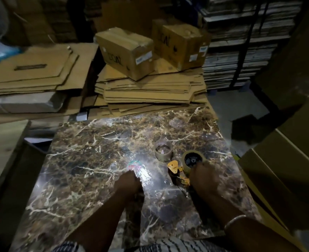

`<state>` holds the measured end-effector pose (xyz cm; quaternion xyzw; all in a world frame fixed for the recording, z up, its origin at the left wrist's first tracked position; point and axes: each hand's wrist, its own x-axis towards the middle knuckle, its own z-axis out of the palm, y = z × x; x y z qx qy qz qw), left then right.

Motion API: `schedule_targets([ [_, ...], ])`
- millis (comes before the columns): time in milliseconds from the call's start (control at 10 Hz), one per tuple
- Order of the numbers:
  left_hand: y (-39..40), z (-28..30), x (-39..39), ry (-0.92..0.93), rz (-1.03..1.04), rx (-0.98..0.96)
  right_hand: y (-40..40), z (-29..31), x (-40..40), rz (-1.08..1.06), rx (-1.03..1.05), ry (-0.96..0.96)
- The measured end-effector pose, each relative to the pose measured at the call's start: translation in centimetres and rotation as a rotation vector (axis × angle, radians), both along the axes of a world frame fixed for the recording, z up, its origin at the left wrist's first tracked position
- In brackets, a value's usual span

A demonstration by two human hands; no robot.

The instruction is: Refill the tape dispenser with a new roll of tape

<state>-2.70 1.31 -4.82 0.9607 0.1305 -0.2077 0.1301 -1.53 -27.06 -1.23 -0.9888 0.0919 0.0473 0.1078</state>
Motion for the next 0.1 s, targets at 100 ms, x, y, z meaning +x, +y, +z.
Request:
schedule_targets([
  [100,0.13,2.73,1.51,-0.124,-0.059,0.024,3.71,1.98,2.72,0.129,0.070,0.075],
])
